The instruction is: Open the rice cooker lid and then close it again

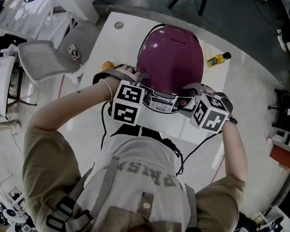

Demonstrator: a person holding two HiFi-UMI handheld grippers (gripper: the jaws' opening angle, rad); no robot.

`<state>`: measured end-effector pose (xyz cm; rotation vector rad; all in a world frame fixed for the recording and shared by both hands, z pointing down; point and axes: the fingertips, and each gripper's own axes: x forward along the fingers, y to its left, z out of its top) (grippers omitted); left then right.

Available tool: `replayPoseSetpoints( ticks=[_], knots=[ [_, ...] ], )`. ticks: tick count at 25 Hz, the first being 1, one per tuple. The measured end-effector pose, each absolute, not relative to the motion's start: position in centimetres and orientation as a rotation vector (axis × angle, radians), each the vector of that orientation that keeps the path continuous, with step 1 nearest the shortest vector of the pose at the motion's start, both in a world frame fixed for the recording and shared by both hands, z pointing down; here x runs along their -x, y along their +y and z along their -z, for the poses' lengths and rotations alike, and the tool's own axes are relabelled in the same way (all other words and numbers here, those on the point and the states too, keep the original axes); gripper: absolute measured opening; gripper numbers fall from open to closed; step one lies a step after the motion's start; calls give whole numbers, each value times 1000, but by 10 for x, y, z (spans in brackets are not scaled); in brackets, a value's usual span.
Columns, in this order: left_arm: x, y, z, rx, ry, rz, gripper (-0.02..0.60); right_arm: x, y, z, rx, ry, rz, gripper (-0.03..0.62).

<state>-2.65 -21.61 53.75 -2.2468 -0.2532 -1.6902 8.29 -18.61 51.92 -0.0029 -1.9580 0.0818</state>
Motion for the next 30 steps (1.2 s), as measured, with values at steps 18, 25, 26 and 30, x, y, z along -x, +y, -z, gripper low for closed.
replayPoseSetpoints(
  ticks=[18, 25, 26, 30],
  knots=[
    [26, -218, -539, 2276, -298, 1700, 383, -83, -190, -521, 31, -1953, -113, 256],
    [25, -217, -538, 2328, -295, 1699, 382, -83, -190, -521, 19, -1962, -117, 258],
    [25, -216, -537, 2338, -293, 1697, 382, -83, -189, -521, 18, -1964, -116, 258],
    [25, -215, -535, 2349, -300, 1712, 382, -83, -189, -520, 9, -1970, -124, 262]
  ],
)
